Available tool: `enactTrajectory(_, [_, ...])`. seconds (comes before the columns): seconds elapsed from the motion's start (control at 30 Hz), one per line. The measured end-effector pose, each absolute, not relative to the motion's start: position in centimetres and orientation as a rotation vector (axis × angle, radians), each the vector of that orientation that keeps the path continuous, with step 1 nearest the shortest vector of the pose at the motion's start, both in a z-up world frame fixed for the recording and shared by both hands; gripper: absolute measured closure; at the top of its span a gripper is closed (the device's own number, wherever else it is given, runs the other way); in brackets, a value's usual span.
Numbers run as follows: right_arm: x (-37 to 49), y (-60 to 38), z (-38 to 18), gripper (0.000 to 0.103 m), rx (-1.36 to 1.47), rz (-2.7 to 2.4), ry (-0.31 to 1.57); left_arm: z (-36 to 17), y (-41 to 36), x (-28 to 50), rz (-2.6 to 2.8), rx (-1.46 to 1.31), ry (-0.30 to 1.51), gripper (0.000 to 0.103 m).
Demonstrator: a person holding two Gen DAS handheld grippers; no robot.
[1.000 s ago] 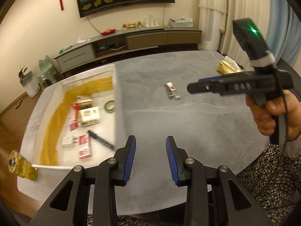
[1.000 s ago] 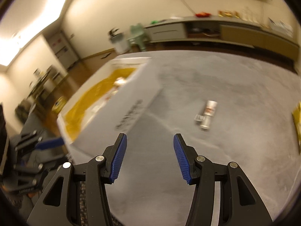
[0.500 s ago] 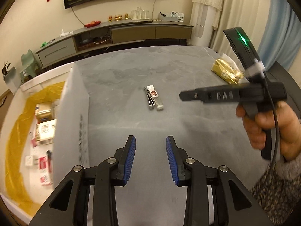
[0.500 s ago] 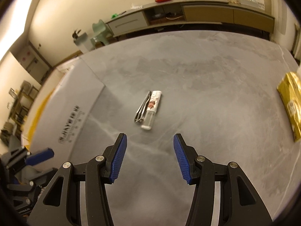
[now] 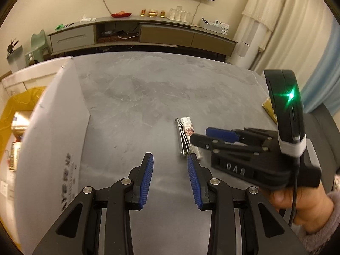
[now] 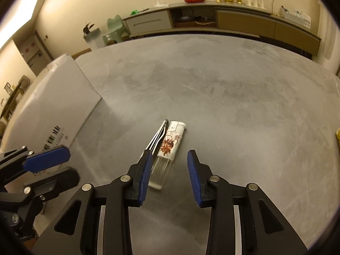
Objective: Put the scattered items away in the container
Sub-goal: 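Grasp the white lighter with the right tool while the left tool grasps the nail clipper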
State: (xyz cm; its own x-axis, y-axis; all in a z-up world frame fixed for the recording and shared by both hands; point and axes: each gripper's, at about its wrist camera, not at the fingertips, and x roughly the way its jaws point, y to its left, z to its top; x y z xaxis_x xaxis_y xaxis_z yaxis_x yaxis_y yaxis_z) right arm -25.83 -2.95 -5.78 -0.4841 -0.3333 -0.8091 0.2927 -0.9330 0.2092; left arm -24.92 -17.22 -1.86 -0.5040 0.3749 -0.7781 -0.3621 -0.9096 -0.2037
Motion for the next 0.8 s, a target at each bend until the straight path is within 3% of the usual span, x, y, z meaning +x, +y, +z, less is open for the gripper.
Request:
enactTrajectory(0.13, [-26.3, -2.5, -6.1, 0.076, 1.392, -2.448, -0.021, -3.0, -16.6, -25.9, 2.404, -1.273, -0.015, 0.068])
enactTrajectory(0.43, [-27.1, -0.3, -5.9, 0.074, 1.434, -2.467, -0.031, -5.2, -14.2, -28.4, 2.366, -1.284, 0.062, 0.068])
enactTrajectory(0.6, [-27.6, 0.3, -6.0, 0.075, 1.406, -2.457, -0.058, -6.1, -14.5, -29.2, 2.424, -1.275, 0.095, 0.062])
enactTrajectory(0.8, [-27.6, 0.6, -5.7, 0.080, 1.438, -2.455, -0.084, -6.0, -16.5, -29.0, 2.477, -1.293, 0.016, 0.062])
